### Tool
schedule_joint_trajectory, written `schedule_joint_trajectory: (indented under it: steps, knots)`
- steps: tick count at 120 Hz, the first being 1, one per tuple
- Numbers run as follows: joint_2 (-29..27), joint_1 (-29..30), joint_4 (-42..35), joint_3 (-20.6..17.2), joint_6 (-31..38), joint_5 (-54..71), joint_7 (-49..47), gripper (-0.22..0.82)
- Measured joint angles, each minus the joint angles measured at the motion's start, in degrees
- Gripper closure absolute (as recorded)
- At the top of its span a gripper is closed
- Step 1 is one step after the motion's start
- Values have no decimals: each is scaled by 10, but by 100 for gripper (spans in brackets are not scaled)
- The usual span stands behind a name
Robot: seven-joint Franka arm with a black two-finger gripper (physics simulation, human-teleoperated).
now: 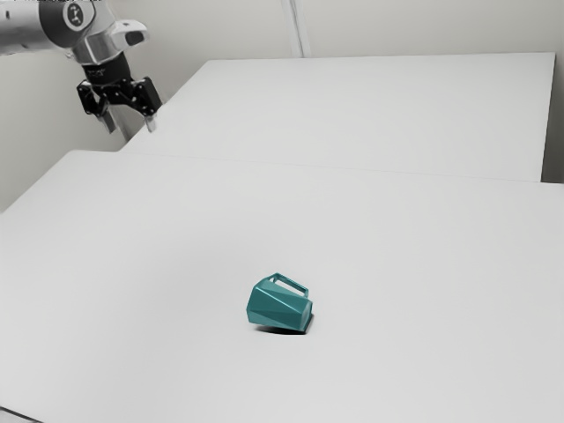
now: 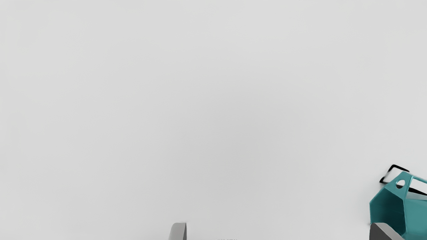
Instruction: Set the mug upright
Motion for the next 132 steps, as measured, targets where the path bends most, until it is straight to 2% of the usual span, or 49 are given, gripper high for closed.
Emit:
schedule_joint_trajectory:
  steps: [8, 28, 43, 56, 66, 78, 114, 132]
  knots:
    - [5, 27, 4, 0, -6, 5, 3, 0]
    - [7, 30, -33, 14, 7, -17, 9, 0]
    - [6, 48, -151, 58, 73, -133, 28, 0]
    - [12, 57, -255, 73, 139, -311, 78, 0]
    - [15, 43, -319, 74, 175, -442, 129, 0]
    - [15, 23, -360, 71, 200, -521, 194, 0]
    - [7, -29, -436, 66, 233, -535, 368, 0]
    - [11, -50, -465, 66, 253, -608, 431, 0]
